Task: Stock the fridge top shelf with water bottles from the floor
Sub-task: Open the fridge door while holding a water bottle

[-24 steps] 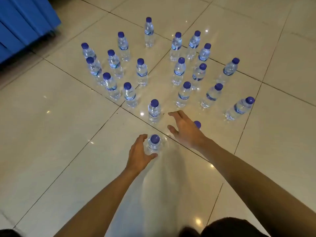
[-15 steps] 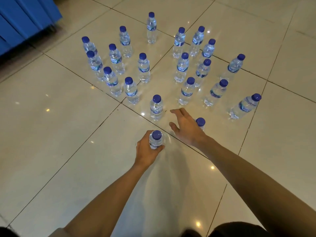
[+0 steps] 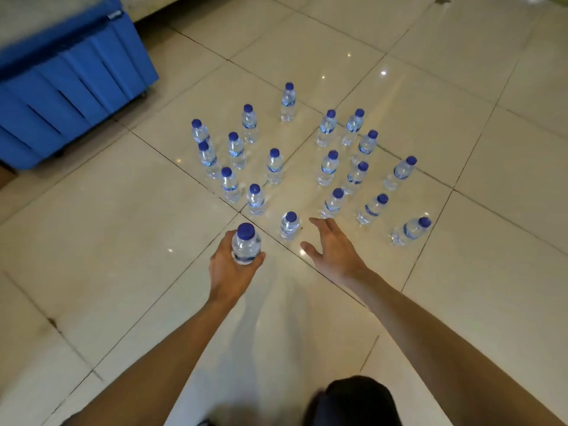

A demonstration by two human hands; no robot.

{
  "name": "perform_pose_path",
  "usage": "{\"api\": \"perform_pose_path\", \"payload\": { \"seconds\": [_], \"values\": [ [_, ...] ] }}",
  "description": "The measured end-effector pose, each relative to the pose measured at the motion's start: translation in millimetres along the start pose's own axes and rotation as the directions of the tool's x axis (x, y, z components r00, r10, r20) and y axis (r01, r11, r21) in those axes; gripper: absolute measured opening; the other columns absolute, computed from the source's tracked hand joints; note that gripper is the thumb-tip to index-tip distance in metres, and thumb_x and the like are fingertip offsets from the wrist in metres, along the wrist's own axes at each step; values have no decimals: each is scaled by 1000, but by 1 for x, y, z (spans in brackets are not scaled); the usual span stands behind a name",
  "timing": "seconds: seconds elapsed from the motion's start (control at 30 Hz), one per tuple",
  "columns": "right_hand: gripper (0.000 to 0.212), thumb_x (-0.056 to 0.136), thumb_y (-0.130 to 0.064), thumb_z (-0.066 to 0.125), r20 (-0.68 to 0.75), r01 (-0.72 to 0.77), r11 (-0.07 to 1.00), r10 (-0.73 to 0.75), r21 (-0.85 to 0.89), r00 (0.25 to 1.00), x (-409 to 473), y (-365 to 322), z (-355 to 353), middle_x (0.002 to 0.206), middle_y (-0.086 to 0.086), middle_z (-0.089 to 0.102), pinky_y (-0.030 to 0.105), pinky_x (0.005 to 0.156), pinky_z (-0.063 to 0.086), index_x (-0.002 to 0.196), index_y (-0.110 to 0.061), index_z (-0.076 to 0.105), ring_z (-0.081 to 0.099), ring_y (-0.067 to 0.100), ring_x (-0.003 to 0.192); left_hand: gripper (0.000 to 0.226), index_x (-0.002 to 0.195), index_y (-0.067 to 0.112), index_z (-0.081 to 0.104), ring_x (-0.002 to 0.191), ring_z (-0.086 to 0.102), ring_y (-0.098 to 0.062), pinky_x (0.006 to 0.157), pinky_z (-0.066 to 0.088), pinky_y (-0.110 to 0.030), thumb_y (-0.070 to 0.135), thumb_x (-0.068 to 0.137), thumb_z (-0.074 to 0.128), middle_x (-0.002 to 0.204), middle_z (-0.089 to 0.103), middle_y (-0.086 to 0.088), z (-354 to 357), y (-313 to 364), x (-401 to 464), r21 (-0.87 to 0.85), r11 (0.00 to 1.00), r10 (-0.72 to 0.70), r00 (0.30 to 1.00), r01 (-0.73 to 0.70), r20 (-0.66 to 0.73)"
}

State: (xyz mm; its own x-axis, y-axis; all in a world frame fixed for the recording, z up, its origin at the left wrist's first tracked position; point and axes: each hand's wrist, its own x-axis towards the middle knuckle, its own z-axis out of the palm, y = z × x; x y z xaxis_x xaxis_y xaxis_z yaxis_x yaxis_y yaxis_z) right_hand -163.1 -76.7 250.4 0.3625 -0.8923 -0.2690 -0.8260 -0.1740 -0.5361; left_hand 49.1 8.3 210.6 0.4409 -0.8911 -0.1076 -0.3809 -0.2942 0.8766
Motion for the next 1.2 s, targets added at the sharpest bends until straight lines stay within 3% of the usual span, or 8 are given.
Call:
{"api": "perform_pose_path", "payload": {
  "seconds": [0.17, 0.3, 0.43, 0.67, 0.8, 0.93, 1.07, 1.2],
  "values": [
    [59, 100, -34, 53, 28, 35, 999, -34, -14, 999, -40, -98, -112, 148, 4, 38, 29, 103, 38, 151, -15, 32, 44, 21, 132, 53, 114, 29, 52, 88, 64, -11, 74, 54, -26, 31, 71, 83, 99, 66, 9, -95, 129, -20, -15, 1000, -23, 998, 22, -60],
    [57, 100, -32, 54, 25, 75, 997, -74, -19, 997, -65, -183, -205, 146, 3, 39, 24, 94, 38, 150, -15, 33, 49, 21, 126, 47, 109, 27, 52, 83, 64, -7, 68, 48, -18, 27, 72, 82, 94, 66, 9, -175, 236, -36, -50, 998, -30, 994, 25, -103],
    [55, 100, -29, 54, 6, 124, 992, -124, -2, 992, -83, -269, -289, 145, 4, 39, 32, 101, 41, 148, -15, 34, 46, 21, 130, 46, 109, 27, 53, 85, 63, 0, 67, 45, -6, 28, 73, 82, 95, 66, 14, -254, 327, -48, -96, 995, -31, 992, 19, -124],
    [53, 101, -27, 53, -46, 252, 968, -252, -10, 967, -102, -414, -389, 147, 4, 37, 27, 98, 39, 149, -15, 34, 46, 21, 130, 48, 114, 25, 50, 86, 65, -2, 71, 49, -12, 26, 77, 80, 96, 66, 12, -385, 432, -56, -111, 993, 8, 985, -28, -174],
    [52, 101, -29, 53, -78, 328, 944, -329, -26, 941, -110, -490, -421, 145, 3, 38, 24, 95, 38, 148, -16, 35, 52, 21, 122, 44, 111, 21, 47, 83, 61, 7, 65, 45, -5, 19, 80, 77, 94, 62, 11, -455, 473, -56, -97, 993, 35, 965, -62, -260],
    [51, 100, -29, 54, -109, 407, 913, -406, -20, 907, -108, -566, -436, 145, 2, 39, 27, 99, 39, 147, -17, 37, 50, 21, 123, 47, 110, 20, 38, 76, 60, 1, 62, 44, -15, 18, 81, 75, 90, 58, 15, -522, 500, -51, -74, 996, 21, 933, -51, -360],
    [50, 99, -28, 57, -116, 496, 867, -497, -36, 860, -98, -636, -444, 144, 3, 40, 31, 103, 39, 145, -17, 39, 46, 21, 129, 54, 113, 14, 29, 89, 60, -10, 77, 46, -28, 19, 83, 74, 98, 50, 11, -582, 520, -43, -24, 996, 66, 908, -84, -414],
    [53, 99, -28, 57, -120, 589, 807, -589, -44, 799, -79, -698, -445, 145, 4, 40, 31, 104, 40, 146, -15, 38, 45, 22, 132, 53, 112, 17, 28, 91, 65, -17, 80, 54, -42, 23, 83, 73, 100, 57, 1, -633, 531, -32, -36, 994, 79, 883, -108, -463]
  ]
}}
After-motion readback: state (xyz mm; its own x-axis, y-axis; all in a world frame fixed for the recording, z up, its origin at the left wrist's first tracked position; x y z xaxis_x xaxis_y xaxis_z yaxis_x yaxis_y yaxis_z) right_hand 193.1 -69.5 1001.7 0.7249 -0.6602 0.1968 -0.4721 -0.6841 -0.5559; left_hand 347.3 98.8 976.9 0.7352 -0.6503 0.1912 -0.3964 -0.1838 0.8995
